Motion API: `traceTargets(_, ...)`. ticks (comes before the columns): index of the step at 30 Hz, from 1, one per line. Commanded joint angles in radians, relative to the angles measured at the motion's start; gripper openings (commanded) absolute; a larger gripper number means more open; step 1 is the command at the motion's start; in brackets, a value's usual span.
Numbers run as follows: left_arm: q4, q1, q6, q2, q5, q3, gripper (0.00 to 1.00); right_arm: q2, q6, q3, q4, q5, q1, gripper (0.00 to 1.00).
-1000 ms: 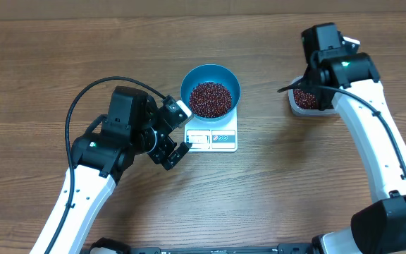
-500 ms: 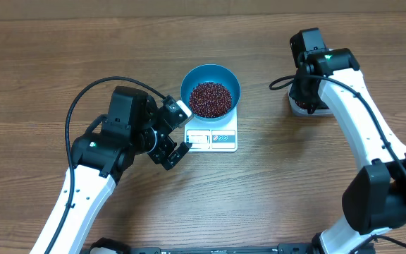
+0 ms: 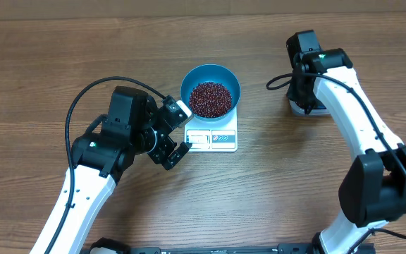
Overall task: Scoop item into bowl and weigh 150g on scale
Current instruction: 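Move the empty scoop back over the bean tub with the right gripper, then lower the scoop into the tub and scoop a small amount of beans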
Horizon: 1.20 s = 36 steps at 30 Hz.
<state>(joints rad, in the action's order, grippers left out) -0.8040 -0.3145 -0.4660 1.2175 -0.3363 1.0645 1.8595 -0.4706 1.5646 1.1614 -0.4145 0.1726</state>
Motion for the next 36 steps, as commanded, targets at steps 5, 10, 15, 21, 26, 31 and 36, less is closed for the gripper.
traceTargets(5,0.000,-0.006,0.018,-0.002,0.004,-0.009,1.00,0.019,0.000,-0.009,-0.023,0.001,0.002,0.04)
traceTargets(10,0.000,-0.006,0.018,-0.002,0.004,-0.009,0.99,0.020,0.011,-0.010,-0.034,0.067,0.002,0.04)
traceTargets(15,-0.001,-0.006,0.018,-0.002,0.004,-0.009,0.99,0.020,0.034,-0.010,-0.053,0.140,0.002,0.04)
traceTargets(21,0.000,-0.006,0.018,-0.002,0.004,-0.009,0.99,0.020,0.056,-0.010,-0.053,0.172,0.002,0.04)
traceTargets(26,-0.001,-0.006,0.018,-0.002,0.004,-0.009,0.99,0.019,0.030,-0.010,-0.052,0.169,-0.009,0.04)
traceTargets(31,0.000,-0.006,0.018,-0.002,0.004,-0.009,1.00,0.018,0.002,-0.009,-0.045,0.170,-0.032,0.04)
traceTargets(36,0.000,-0.006,0.018,-0.002,0.004,-0.009,1.00,0.008,-0.028,0.002,-0.026,0.173,-0.048,0.04)
